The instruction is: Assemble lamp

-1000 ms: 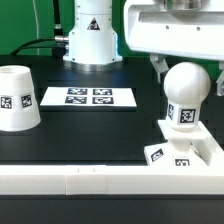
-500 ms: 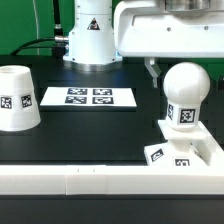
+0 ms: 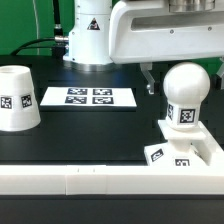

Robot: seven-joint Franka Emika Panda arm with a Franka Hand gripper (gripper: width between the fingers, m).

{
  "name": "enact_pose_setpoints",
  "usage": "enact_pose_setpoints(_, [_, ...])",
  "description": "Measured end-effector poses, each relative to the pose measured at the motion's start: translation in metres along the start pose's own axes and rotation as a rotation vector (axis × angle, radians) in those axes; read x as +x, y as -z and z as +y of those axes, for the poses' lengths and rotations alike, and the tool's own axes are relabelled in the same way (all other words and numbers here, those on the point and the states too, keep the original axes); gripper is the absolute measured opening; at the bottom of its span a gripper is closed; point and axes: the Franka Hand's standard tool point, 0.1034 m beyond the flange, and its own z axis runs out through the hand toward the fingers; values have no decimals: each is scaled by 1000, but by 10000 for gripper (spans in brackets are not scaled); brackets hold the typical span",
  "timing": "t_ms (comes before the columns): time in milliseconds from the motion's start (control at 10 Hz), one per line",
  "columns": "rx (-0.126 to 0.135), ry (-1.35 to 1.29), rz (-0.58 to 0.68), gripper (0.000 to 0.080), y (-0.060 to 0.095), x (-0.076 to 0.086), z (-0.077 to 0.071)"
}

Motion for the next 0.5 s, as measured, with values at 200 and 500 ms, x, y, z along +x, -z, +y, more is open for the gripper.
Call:
enact_pose_setpoints(200, [-26, 178, 9, 699, 4, 5, 1])
enact_pose_setpoints(500, [-38, 377, 5, 699, 5, 6, 3])
